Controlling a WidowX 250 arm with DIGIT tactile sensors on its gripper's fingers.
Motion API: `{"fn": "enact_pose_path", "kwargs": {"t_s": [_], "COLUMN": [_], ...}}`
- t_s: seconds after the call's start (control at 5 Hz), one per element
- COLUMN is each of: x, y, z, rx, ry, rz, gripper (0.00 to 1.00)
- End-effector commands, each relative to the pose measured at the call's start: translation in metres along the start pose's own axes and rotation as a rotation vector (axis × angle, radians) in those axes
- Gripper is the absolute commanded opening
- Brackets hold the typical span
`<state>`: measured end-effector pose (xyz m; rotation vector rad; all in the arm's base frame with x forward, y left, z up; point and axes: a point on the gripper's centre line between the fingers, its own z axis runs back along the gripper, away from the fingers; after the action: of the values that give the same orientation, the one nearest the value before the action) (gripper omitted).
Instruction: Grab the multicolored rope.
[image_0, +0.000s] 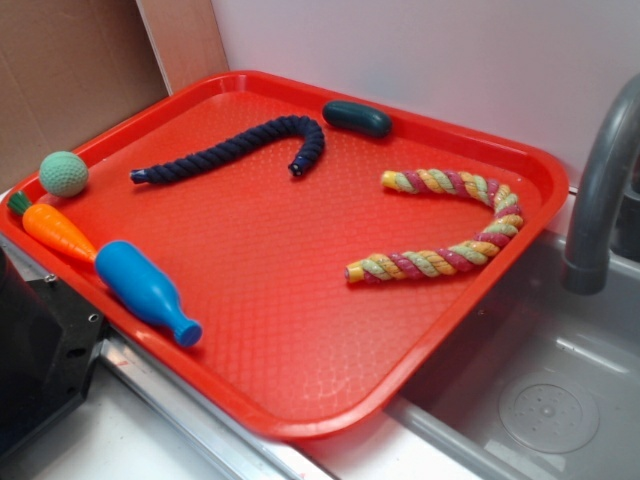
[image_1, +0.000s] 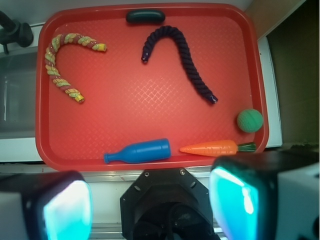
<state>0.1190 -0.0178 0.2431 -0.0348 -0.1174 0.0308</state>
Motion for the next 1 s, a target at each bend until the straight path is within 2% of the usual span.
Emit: {"fn": "enact_pose_path", "kwargs": {"t_s": [0.0, 0.2, 0.4, 0.6, 0.8], "x": [0.000, 0.033, 0.045, 0.047, 0.069], "y": [0.000, -0.048, -0.082, -0.104, -0.114], "z": [0.000, -0.031, -0.055, -0.076, -0.109], "rx": [0.000, -0.104, -0.067, -0.094, -0.055], "ry": [0.000, -0.017, -0.070, -0.107, -0.135], "rz": [0.000, -0.138, -0.071, -0.062, -0.141], "gripper": [1.00, 1.00, 1.00, 1.00, 1.00]}}
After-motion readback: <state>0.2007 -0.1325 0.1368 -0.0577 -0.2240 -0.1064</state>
